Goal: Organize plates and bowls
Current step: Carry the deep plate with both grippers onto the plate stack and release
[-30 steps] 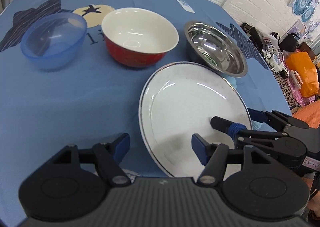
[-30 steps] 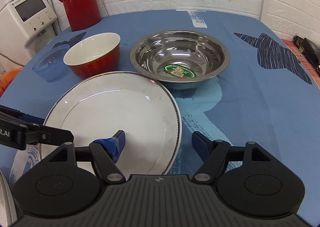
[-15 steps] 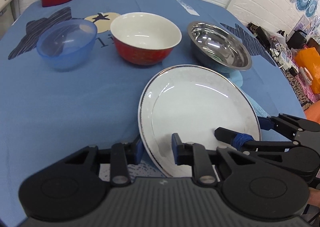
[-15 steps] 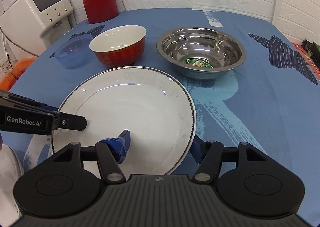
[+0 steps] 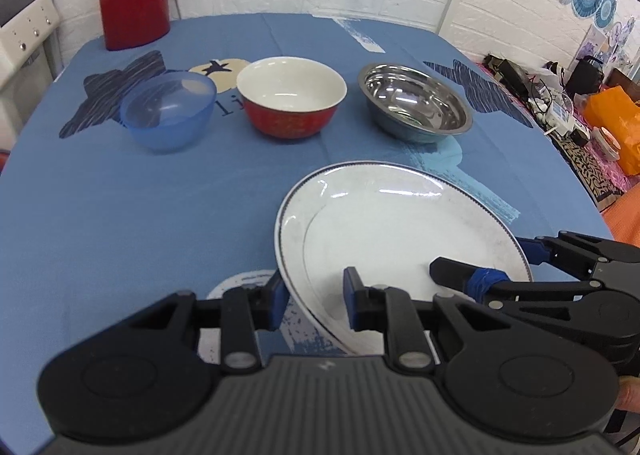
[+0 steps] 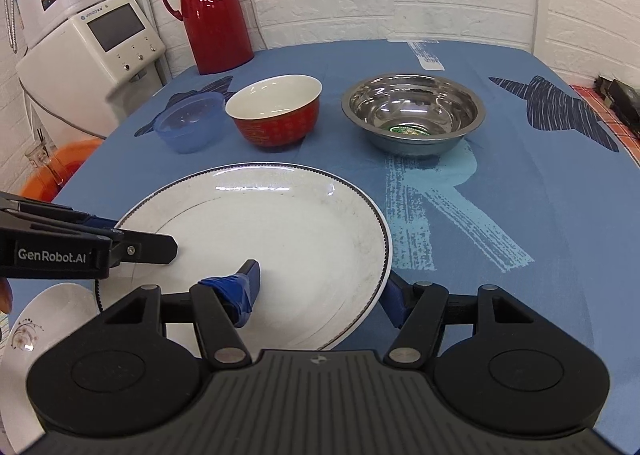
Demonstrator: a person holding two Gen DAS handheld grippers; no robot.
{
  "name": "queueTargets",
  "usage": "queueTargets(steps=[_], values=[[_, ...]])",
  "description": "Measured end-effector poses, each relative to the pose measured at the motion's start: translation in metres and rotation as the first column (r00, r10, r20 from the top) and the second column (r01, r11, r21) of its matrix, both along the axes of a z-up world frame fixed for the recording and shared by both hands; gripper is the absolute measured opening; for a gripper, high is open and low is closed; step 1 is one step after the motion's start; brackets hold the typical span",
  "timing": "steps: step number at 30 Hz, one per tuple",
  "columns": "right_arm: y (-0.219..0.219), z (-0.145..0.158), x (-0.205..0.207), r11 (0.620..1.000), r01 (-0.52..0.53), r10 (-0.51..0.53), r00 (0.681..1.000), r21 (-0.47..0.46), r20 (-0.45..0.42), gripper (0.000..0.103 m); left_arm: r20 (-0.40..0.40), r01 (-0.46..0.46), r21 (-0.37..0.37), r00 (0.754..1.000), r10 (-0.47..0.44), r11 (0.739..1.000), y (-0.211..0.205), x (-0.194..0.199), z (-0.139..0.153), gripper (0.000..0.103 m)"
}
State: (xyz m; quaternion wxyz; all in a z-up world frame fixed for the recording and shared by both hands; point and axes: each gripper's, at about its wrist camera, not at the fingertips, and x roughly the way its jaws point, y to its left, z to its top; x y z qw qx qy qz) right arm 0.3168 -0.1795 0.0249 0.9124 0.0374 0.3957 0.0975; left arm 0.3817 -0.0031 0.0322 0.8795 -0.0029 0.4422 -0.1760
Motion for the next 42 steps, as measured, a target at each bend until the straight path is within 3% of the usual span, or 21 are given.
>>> queueTargets(steps=[6, 11, 20, 30, 36, 40, 41, 42], values=[[0.005, 0.005, -0.008, 1.000, 0.002, -0.002, 1.000, 0.027, -0.004, 0.050, 0.027, -0.017, 0.001, 0.999, 0.017, 1.000, 0.008, -0.018, 0.006, 0.019], [0.021, 0.019, -0.024, 1.000, -0.021, 0.020, 0.999, 0.020, 0.044, 0.052, 0.068, -0.033, -0.009, 0.997, 0.033, 0.999, 0.021, -0.038, 0.019, 0.019], [0.075, 0.027, -0.071, 0.992, -0.117, 0.111, 0.989, 0.056, 0.099, 0.053, 0.151, -0.130, 0.002, 0.980, 0.129, 0.991, 0.079, -0.110, 0.032, 0.019], [0.121, 0.013, -0.114, 0.984, -0.174, 0.167, 0.977, 0.046, 0.136, 0.053, 0.162, -0.205, 0.008, 0.966, 0.201, 0.979, 0.129, -0.182, 0.007, 0.020], [0.125, -0.004, -0.120, 0.984, -0.169, 0.161, 0.981, 0.062, 0.112, 0.053, 0.143, -0.205, -0.002, 0.969, 0.203, 0.979, 0.133, -0.187, -0.016, 0.020], [0.133, -0.007, -0.119, 0.983, -0.183, 0.179, 0.978, 0.021, 0.110, 0.053, 0.120, -0.218, -0.028, 0.968, 0.219, 0.976, 0.140, -0.184, -0.024, 0.021], [0.133, -0.006, -0.119, 0.983, -0.181, 0.178, 0.978, 0.019, 0.110, 0.053, 0.111, -0.209, -0.036, 0.971, 0.212, 0.977, 0.142, -0.183, -0.024, 0.023], [0.132, -0.006, -0.119, 0.984, -0.179, 0.176, 0.978, 0.023, 0.111, 0.053, 0.102, -0.198, -0.047, 0.974, 0.202, 0.979, 0.142, -0.183, -0.025, 0.030]])
